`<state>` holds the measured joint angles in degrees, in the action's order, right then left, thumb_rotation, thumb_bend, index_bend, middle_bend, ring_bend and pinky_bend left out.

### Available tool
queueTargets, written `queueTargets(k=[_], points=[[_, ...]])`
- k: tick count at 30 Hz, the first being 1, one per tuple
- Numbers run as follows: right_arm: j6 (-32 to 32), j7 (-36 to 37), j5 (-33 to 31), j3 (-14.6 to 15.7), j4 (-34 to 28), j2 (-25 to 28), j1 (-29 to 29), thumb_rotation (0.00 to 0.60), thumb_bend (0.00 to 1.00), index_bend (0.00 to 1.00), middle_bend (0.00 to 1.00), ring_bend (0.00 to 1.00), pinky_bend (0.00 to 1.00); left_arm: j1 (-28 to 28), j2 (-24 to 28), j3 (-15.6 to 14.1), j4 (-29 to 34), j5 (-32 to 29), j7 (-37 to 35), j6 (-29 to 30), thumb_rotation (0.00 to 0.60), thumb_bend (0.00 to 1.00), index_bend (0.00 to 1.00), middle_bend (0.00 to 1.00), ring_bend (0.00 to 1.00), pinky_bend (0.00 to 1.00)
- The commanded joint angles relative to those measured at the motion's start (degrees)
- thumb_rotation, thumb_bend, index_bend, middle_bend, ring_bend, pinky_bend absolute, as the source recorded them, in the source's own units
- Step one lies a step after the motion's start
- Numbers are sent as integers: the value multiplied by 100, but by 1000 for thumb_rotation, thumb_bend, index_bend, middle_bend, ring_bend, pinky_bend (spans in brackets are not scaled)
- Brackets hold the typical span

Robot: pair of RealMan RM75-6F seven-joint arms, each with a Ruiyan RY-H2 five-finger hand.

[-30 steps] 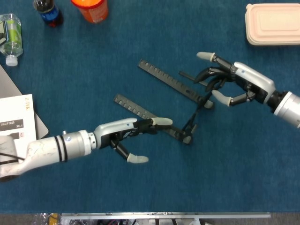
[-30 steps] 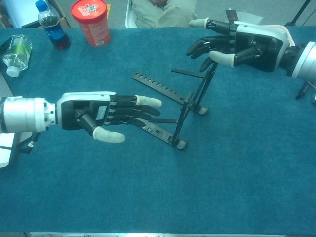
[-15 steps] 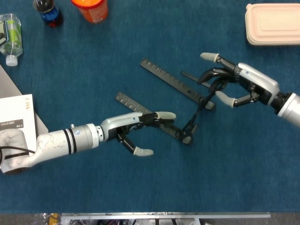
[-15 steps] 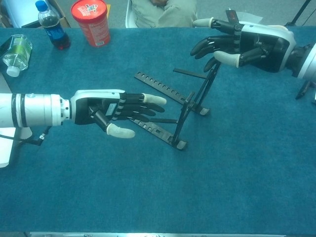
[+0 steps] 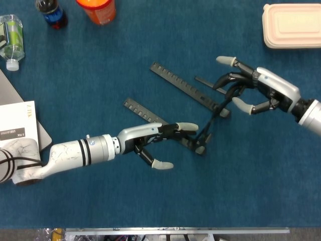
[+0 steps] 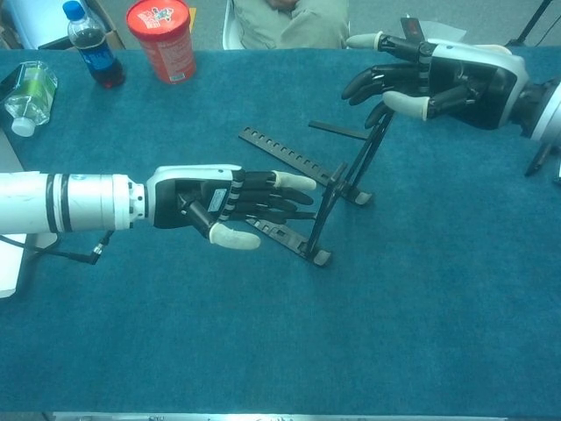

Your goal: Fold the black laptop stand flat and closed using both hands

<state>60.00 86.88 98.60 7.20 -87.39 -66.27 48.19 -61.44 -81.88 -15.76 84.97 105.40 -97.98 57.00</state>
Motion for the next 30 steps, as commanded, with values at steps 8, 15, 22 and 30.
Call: queueTargets(k=[8,15,22,30], points=[[31,23,25,9,1,5,-31,600,437,0,341,244,349,-95,-16,-83,-51,-25,-34,-6,600,284,10,45,5,14],[66,41,39,10,-5,30,-54,600,437,0,341,244,350,-184,67,-25,-43,-158,59,-63,600,284,10,48,5,13],[62,45,8,-3,20,32,-73,600,437,0,340,244,350,-184,-52,-20,-51,-104,-253,122,600,284,10,49,5,13],[73,47,1,-16,32,25,-96,600,437,0,340,244,350,-217,-219,-131,-118,22,-577,245,600,284,0,49,5,14]])
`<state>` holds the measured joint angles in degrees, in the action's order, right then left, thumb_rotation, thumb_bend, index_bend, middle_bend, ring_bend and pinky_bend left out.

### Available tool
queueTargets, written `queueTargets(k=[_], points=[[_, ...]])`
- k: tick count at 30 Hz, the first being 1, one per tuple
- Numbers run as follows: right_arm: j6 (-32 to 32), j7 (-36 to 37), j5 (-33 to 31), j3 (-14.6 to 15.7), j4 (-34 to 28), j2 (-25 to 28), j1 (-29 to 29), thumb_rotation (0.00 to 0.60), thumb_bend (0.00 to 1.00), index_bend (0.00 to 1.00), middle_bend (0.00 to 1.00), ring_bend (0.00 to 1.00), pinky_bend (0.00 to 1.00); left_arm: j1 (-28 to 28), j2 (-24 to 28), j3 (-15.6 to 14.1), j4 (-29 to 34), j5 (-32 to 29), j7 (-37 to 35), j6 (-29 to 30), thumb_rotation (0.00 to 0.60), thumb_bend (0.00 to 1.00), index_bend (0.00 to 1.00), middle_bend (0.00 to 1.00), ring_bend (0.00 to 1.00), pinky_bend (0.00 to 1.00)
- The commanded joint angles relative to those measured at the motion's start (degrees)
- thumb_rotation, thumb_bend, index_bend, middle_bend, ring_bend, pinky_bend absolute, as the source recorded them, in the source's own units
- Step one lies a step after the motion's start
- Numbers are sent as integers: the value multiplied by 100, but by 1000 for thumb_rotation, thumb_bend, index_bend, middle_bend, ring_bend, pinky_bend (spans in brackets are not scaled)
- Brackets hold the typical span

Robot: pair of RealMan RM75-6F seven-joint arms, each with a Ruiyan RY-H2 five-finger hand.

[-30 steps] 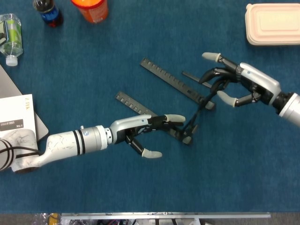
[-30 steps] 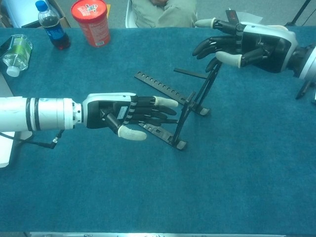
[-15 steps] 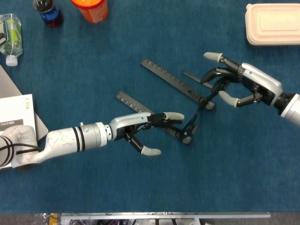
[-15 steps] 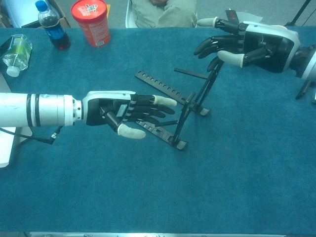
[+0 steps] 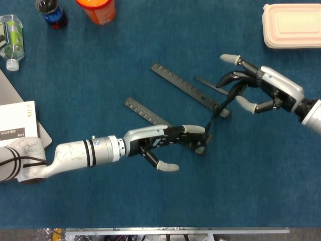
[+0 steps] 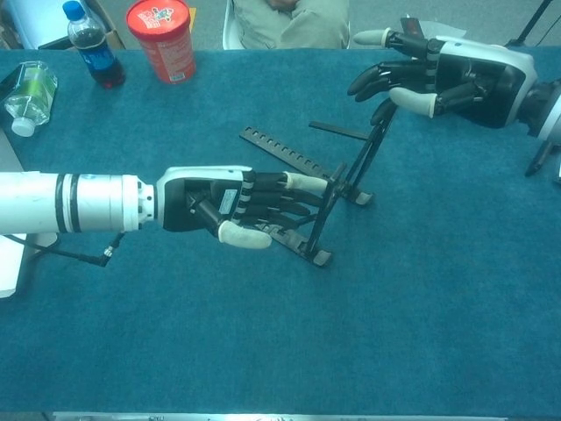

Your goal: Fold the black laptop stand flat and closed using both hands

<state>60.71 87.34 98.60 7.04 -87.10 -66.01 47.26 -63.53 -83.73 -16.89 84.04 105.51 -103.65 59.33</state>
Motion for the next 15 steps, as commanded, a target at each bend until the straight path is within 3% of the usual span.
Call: queueTargets(k=[1,15], points=[[7,6,4,0,4,0,-6,600,437,0,340,244,350,-11,-48,-23,-28,6,-20,11,600,284,0,49,5,14],[45,121,22,15,106,-27,-52,600,437,0,341,244,350,-107,-108,-141,-15,40,-200,58,600,284,0,46,1,13]])
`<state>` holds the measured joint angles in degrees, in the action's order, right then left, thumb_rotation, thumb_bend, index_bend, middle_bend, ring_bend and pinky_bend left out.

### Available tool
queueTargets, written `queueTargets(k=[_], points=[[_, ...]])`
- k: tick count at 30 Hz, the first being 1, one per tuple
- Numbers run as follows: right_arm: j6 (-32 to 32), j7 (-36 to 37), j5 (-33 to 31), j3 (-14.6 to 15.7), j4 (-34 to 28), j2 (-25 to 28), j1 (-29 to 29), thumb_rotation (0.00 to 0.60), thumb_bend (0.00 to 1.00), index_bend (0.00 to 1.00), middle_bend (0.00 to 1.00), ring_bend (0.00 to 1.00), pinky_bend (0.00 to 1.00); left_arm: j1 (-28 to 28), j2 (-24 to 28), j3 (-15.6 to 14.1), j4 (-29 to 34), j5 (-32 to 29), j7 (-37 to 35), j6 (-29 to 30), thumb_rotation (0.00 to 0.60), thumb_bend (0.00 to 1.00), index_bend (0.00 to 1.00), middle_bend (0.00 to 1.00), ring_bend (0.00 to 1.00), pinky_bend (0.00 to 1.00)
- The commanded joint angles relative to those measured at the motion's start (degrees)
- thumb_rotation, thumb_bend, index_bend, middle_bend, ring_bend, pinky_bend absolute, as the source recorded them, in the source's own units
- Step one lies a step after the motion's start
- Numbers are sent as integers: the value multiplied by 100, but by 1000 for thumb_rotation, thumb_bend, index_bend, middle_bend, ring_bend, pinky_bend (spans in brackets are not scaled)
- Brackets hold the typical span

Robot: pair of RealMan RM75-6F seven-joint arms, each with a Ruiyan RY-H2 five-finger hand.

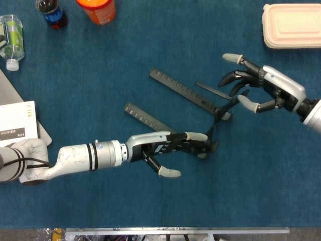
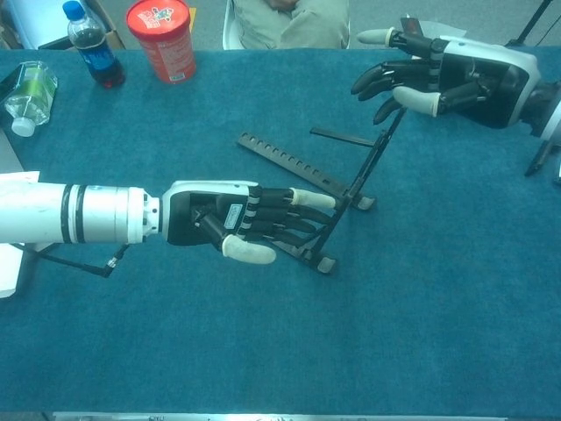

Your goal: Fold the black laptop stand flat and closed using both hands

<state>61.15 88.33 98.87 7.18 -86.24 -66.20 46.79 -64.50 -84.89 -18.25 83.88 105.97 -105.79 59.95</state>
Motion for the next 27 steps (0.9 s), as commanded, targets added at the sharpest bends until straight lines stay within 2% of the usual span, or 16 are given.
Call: queueTargets(k=[1,10,16,27], points=[[-1,36,-11,0,33,-16,-8,600,437,0,341,244,350,-14,16,-8,8,-11,23,-6,600,284,0,45,1,13],[-26,350,23,39,304,-192,-1,600,437,0,326,255,360,-42,64,-47,58,-75,121,-63,600,284,0,45,1,14],[0,695,254,174,558,-297,71,595,437,0,271,207,333,-55,89,-85,92,-84,186,-96,600,284,0,45,1,14],[157,654,475,299,1096,-576,154,459,436,0,230,135,200,-86,129,-117,164,-137,304,-192,600,285,0,43,1,14]])
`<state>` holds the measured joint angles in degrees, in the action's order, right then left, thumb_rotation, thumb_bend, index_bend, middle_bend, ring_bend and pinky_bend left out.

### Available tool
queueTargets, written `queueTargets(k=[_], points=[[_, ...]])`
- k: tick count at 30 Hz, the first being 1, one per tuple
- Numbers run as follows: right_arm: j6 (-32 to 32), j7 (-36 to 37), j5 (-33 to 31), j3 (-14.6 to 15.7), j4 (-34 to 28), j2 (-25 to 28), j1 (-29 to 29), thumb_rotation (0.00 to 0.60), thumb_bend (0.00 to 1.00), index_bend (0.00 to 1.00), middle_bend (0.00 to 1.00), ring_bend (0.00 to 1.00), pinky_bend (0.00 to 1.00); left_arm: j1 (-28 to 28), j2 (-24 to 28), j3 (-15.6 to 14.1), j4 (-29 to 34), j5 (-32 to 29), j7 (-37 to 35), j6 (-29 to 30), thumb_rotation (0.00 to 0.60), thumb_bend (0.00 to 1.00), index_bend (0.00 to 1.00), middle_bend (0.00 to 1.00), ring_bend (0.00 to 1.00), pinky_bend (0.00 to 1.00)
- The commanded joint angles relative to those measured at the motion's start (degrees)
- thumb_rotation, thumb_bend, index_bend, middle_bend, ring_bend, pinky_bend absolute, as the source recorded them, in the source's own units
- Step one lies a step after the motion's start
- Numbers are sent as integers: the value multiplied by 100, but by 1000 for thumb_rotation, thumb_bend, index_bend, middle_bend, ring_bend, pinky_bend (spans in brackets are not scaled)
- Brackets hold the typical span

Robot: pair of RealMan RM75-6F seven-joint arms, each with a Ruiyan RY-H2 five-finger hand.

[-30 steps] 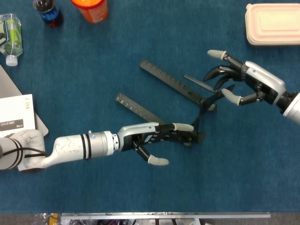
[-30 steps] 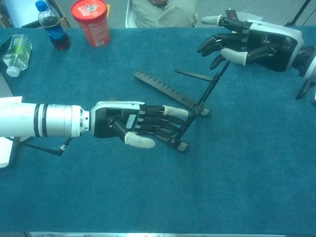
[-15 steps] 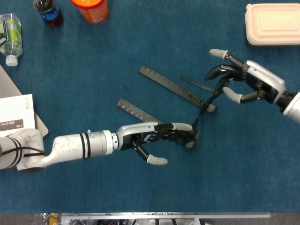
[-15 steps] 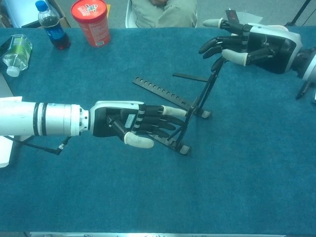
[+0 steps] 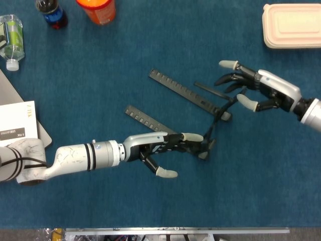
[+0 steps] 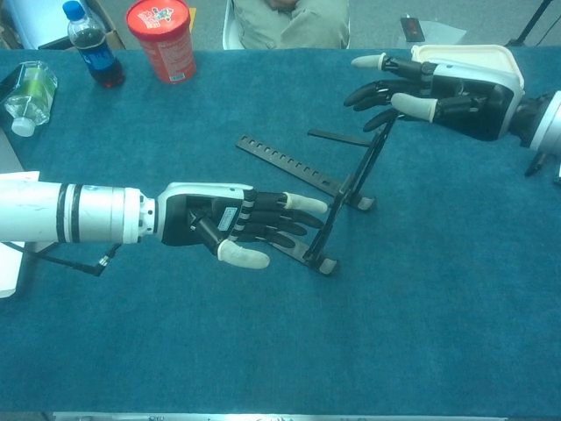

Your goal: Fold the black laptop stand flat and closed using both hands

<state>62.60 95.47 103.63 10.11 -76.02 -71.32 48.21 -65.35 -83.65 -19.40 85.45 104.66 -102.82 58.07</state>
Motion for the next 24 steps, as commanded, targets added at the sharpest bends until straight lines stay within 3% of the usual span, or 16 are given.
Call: queueTargets(k=[1,13,20,24], points=[[20,-94,-10,1,109,-96,13,453,435,0,230,133,193,-2,11,-3,11,-13,11,-9,600,284,0,43,1,14],[88,222,-101,-22,580,-606,78,431,434,0,230,128,180,1,101,-25,119,-49,94,-40,600,285,0,40,1,14],[301,1005,96,216,758,-604,134,424,434,0,230,129,180,18,164,-60,178,-50,145,-48,600,284,0,39,0,13],[480,1287,179,317,883,-534,141,387,424,0,230,128,179,12,172,-71,194,-39,162,-69,600,284,0,38,0,13]])
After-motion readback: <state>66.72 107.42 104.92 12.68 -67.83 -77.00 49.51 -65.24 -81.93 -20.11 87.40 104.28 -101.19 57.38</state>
